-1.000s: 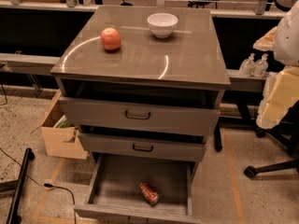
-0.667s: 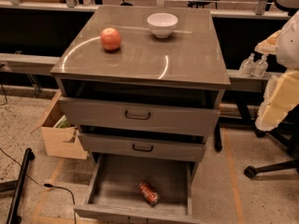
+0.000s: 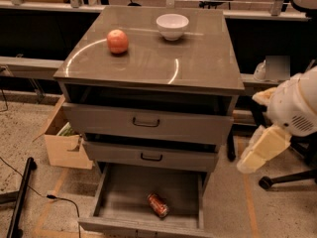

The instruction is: Pick coke can from bottom drawer and place on counter

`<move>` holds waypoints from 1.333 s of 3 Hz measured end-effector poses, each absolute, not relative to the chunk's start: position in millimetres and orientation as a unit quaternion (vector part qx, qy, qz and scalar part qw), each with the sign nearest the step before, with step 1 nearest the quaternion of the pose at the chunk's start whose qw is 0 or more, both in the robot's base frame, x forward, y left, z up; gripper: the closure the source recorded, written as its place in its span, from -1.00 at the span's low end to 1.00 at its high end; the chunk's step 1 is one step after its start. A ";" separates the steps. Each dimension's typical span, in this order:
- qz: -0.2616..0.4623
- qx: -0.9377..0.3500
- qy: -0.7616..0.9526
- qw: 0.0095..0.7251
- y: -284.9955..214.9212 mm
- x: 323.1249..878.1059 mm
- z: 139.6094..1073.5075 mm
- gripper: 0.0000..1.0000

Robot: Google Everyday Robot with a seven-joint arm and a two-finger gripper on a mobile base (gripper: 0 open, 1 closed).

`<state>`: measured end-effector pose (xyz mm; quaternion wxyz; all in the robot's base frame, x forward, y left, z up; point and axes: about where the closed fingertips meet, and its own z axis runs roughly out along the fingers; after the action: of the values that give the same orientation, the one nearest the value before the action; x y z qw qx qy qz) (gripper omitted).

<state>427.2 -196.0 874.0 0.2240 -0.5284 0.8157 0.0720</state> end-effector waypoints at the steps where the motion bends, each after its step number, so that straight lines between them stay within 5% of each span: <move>1: 0.099 -0.503 0.826 0.233 -173.4 421.4 812.0 -1.00; 4: 0.074 -0.468 0.842 0.257 -147.9 432.6 752.6 -1.00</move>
Offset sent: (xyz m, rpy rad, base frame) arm 0.0239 0.0713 -0.1826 0.0384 -0.0819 -0.2123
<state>432.6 -147.9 752.6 0.2571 -0.4684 0.8420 0.0743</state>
